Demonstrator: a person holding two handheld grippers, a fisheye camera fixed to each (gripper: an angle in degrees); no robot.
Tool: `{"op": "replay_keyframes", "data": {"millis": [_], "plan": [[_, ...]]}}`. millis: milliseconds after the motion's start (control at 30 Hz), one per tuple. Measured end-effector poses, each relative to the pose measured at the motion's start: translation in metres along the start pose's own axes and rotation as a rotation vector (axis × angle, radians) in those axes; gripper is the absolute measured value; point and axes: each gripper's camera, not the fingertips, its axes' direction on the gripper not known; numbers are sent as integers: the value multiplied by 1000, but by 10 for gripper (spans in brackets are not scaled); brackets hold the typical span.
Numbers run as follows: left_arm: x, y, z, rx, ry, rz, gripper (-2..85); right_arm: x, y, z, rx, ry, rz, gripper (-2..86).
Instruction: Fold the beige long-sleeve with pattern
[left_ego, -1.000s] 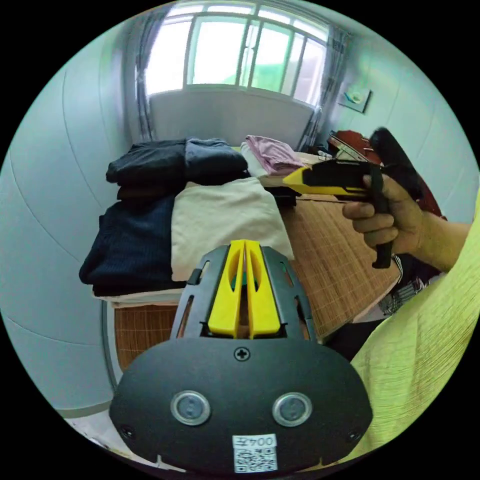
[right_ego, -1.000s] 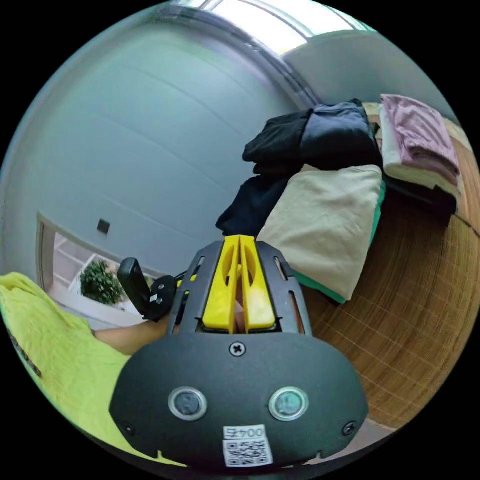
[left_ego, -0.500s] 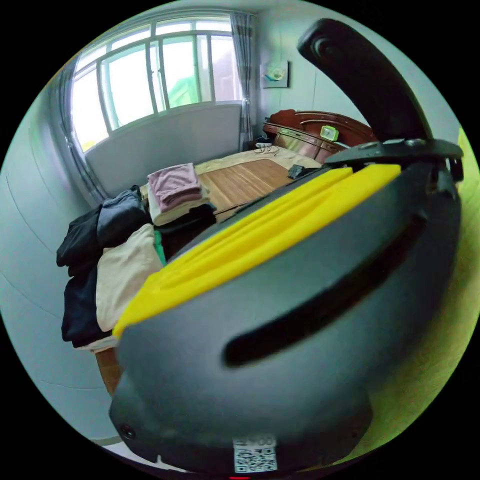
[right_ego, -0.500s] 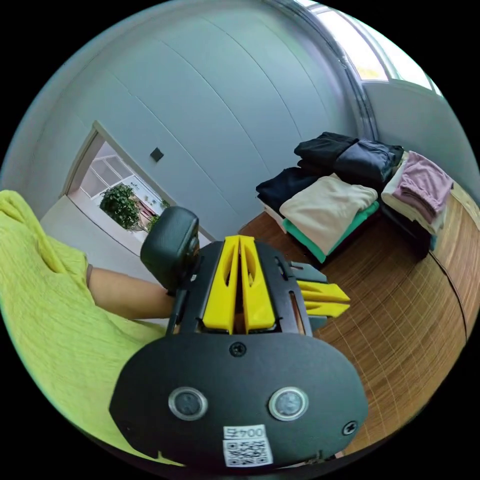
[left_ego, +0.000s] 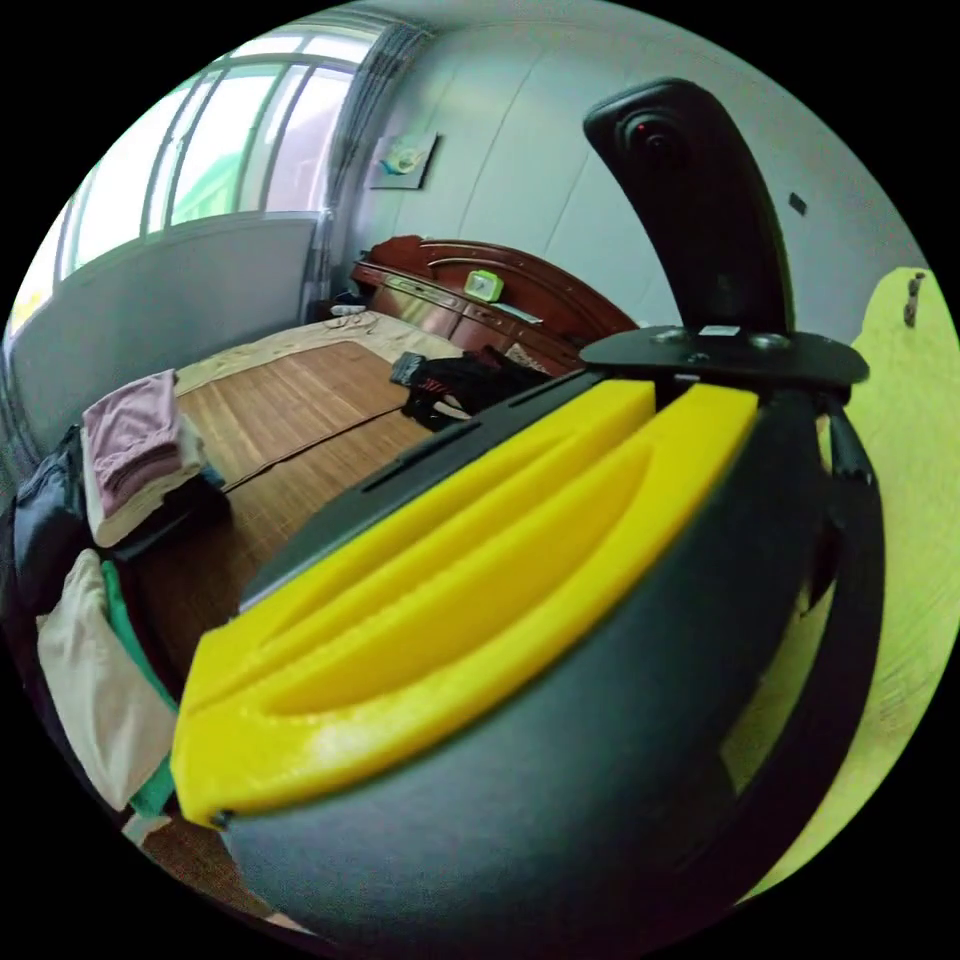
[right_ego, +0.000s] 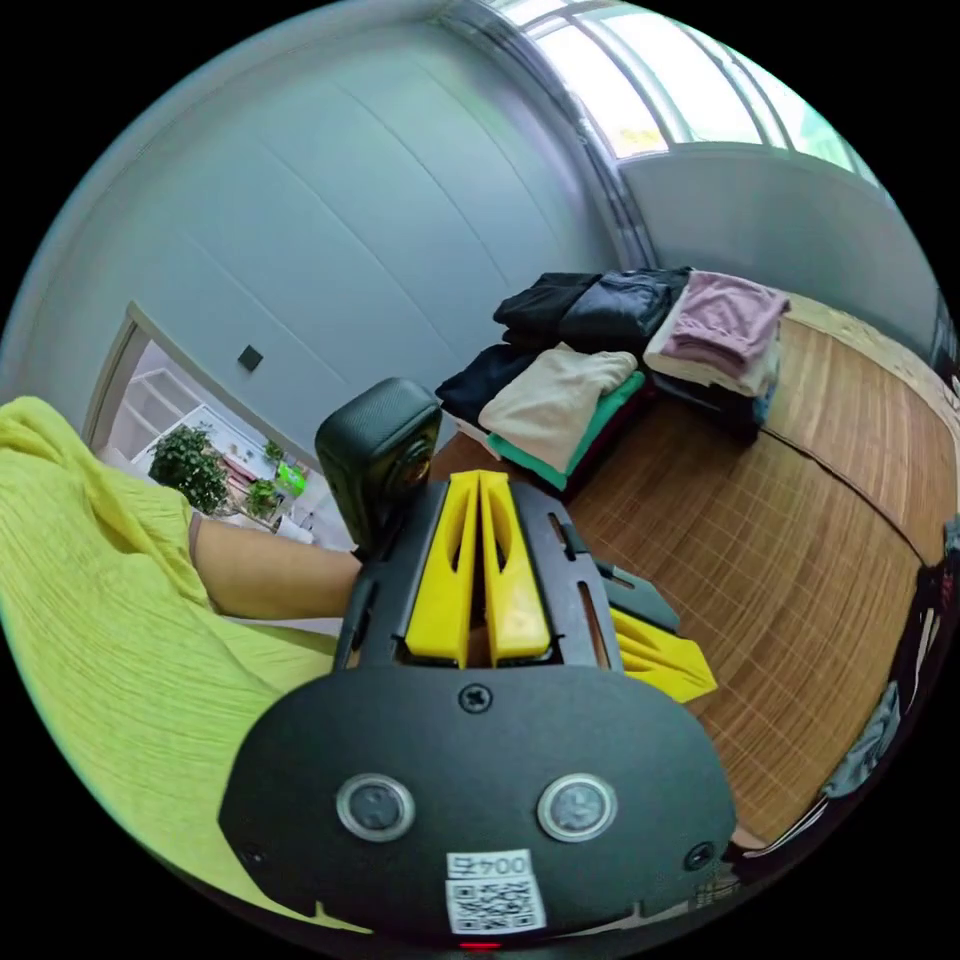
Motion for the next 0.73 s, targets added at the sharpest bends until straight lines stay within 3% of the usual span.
{"op": "replay_keyframes", "data": {"millis": [200, 367, 433, 567, 733], "plan": [[-57, 26, 73, -28, 160, 67, 28, 27, 12, -30, 113, 106, 150, -5], [-142, 38, 91, 66, 173, -190, 7, 75, 50, -139, 522, 406, 351, 20], [-189, 50, 96, 37, 191, -294, 5, 111, 80, -171, 585, 503, 466, 52], [-246, 74, 91, 84, 87, -455, 3, 205, 169, -225, 531, 740, 717, 92], [-283, 125, 104, 342, 43, -737, 5, 314, 268, -280, 357, 939, 1012, 99]]}}
